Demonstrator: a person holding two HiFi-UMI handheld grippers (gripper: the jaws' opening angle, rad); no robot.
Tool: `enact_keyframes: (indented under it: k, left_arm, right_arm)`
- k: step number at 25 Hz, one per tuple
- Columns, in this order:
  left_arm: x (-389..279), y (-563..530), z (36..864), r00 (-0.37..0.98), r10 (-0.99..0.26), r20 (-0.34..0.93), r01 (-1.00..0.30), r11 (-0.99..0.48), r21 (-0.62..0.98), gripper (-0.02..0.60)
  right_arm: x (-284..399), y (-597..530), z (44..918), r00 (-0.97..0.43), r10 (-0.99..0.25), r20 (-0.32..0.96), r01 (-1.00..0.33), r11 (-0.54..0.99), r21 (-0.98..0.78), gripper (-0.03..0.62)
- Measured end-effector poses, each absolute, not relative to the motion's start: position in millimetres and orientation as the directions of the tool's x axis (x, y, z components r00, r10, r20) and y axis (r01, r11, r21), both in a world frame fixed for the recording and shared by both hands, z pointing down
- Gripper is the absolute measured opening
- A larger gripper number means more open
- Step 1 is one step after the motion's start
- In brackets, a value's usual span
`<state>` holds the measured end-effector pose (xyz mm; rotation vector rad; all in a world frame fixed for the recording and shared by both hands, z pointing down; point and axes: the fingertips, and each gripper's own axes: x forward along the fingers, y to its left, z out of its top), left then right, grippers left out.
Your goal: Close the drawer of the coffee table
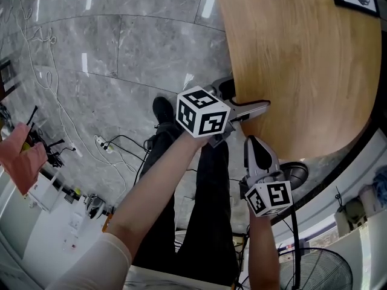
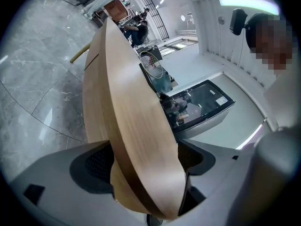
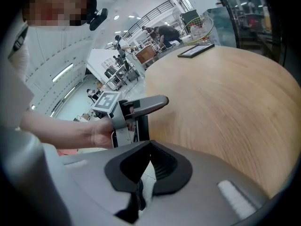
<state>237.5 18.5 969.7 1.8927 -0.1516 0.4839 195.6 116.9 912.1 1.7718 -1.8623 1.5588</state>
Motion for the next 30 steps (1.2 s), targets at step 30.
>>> enact_keyframes:
  k: [30]
  left_arm:
    - [86,-45,737,0.933,-0.046,0.357,-0.335,-0.474,0.814,0.222]
  right_arm:
    - [103,53,733,-0.277,-0.707,0.65,-0.888,-0.071,-0.455,0.011]
